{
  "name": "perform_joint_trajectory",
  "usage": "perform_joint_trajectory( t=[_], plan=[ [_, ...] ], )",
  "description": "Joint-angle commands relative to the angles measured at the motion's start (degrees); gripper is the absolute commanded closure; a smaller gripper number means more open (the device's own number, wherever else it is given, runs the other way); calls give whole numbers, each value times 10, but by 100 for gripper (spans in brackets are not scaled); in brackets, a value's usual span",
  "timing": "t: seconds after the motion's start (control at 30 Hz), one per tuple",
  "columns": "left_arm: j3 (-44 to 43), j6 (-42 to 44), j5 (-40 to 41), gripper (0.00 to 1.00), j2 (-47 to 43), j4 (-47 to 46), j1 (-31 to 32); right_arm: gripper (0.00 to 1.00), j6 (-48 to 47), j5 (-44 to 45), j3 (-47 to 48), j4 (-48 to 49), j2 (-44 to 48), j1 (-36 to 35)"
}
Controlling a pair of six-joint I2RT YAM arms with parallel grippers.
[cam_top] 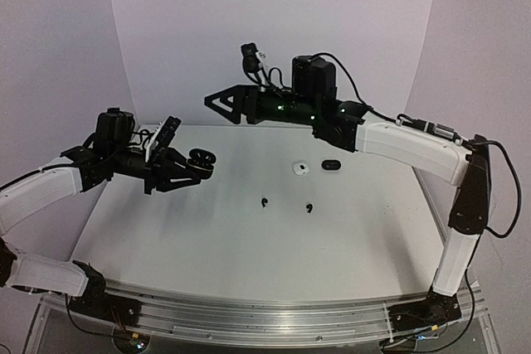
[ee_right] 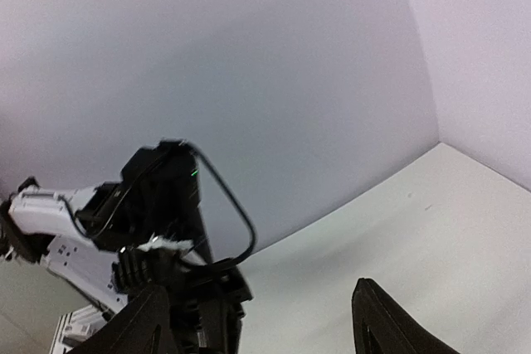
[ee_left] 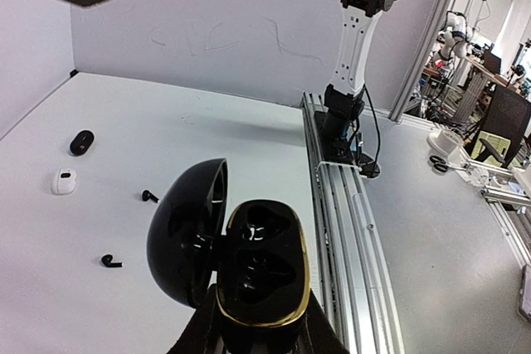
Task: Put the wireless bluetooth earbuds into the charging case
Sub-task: Pick up the right earbud from the center of the board.
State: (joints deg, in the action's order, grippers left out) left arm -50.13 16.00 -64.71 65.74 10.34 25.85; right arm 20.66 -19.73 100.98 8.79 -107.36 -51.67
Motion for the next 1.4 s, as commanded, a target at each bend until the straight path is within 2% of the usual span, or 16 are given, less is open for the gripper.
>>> perform_joint_trajectory(
  t=[0.0, 0.1, 0.2, 0.3, 0.37, 0.6, 0.87, 1.0, 1.37],
  plan=[
    [49, -44, 51, 100, -39, -140, 3, 26, 92, 108, -29, -29, 45, 43],
    [105, -77, 91, 100, -59, -229, 4, 27, 105, 231, -58, -171, 58, 48],
    [153, -86, 130, 100, -78, -305, 11, 27, 116, 300, -63, -303, 49, 49],
    [185, -93, 166, 100, -86, -340, 22, 27, 126, 343, -59, -413, 25, 53],
    [200, -101, 183, 100, -91, -355, 28, 27, 130, 356, -48, -475, 0, 60],
    [272, -102, 211, 100, -115, -449, 62, 28, 128, 320, 6, -620, -101, 98],
    [288, -100, 230, 100, -121, -457, 75, 30, 118, 315, 41, -660, -177, 121],
    [286, -95, 232, 100, -121, -451, 75, 40, 103, 291, 50, -658, -203, 132],
    [281, -92, 232, 100, -113, -444, 74, 48, 104, 291, 83, -658, -252, 137]
  ],
)
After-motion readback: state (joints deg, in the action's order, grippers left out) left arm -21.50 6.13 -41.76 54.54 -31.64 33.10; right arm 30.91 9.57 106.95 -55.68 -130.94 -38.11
